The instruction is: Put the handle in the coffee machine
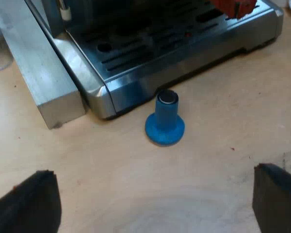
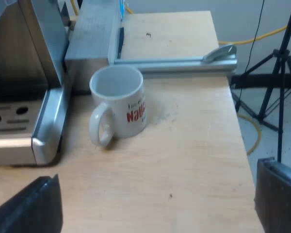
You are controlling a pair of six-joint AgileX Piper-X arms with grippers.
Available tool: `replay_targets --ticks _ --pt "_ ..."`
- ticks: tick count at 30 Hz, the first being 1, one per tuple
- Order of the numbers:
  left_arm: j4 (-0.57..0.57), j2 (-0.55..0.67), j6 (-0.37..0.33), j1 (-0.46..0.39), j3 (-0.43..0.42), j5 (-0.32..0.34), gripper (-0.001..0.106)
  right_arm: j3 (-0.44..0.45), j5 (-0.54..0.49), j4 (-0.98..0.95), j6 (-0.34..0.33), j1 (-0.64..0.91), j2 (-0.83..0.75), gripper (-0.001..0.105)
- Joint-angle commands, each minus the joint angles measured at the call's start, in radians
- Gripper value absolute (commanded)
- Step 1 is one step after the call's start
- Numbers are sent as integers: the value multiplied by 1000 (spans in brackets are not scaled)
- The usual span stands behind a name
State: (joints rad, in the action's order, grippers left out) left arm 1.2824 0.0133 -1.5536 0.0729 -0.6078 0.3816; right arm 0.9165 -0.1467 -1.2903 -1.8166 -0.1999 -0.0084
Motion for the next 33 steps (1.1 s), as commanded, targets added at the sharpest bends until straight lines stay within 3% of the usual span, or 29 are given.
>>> replay_targets --ticks 1,7,22,33 --pt "-10 139 32 12 18 -15 82 -53 2 3 -11 7 -46 81" --pt "-33 139 35 12 29 -19 82 -143 2 30 46 7 -46 81" --pt "-219 139 33 12 74 -19 82 -302 2 97 49 7 -44 81" --pt "-221 139 33 12 74 -19 82 -340 2 75 93 7 -44 81"
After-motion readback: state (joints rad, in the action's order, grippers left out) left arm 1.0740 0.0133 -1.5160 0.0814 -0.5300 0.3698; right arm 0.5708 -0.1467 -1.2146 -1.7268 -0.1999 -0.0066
